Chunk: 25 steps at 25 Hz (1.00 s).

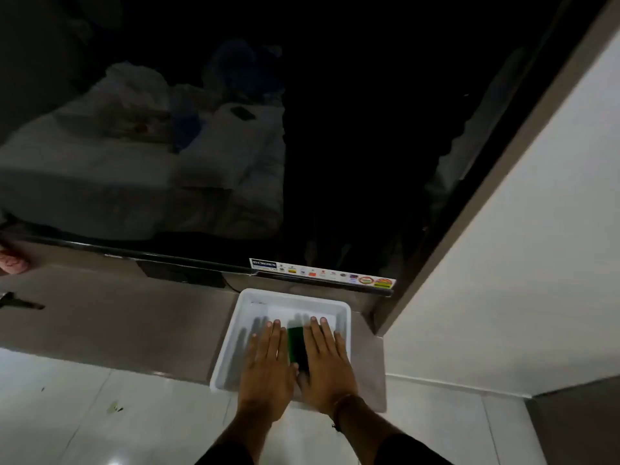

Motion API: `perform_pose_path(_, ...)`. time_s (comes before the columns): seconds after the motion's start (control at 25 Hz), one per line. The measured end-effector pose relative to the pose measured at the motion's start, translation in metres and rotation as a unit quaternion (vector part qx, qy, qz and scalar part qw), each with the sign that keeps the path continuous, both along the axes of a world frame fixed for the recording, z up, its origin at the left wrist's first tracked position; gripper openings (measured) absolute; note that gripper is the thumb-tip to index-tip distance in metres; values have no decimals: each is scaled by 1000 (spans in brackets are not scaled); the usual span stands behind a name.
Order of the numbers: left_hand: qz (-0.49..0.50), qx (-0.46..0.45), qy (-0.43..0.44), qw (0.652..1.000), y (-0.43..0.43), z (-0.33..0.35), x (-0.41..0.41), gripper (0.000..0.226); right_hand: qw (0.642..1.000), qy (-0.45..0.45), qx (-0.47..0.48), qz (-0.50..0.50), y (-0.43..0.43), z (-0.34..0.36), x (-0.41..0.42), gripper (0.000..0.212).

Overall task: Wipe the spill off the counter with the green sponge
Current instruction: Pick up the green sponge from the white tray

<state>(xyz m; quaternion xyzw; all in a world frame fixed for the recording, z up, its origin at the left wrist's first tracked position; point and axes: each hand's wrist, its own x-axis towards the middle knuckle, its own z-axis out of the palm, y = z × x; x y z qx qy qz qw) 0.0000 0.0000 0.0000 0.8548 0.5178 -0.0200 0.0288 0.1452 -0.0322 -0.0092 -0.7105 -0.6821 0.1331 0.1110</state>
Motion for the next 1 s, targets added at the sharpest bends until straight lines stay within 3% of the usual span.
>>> perform_pose_path(0.04, 1, -3, 39, 999, 7, -9, -5, 77, 999, -7, -30, 13, 9, -6, -5, 82)
perform_pose_path(0.2, 24, -38, -19, 999, 31, -29, -15, 76, 991, -53, -124, 18, 32, -29, -4, 87)
perform_pose_path(0.4, 15, -71, -41, 997, 40, -42, -23, 75, 990, -43, -130, -20, 39, -46, -5, 84)
perform_pose_path(0.6, 12, -49, 12, 999, 39, -35, -32, 78, 991, -68, -108, 34, 39, -41, 8, 83)
perform_pose_path(0.72, 24, -49, 44, 998, 28, -11, -29, 80, 996, -56, -40, 52, 29, -15, 15, 80)
perform_pose_path(0.84, 17, -28, 20, 999, 8, 19, -9, 78, 997, -57, 19, 47, 3, 26, 28, 88)
perform_pose_path(1.0, -44, -20, 10, 999, -37, 50, 65, 100, 996, -63, 66, -4, -66, 76, 89, 90)
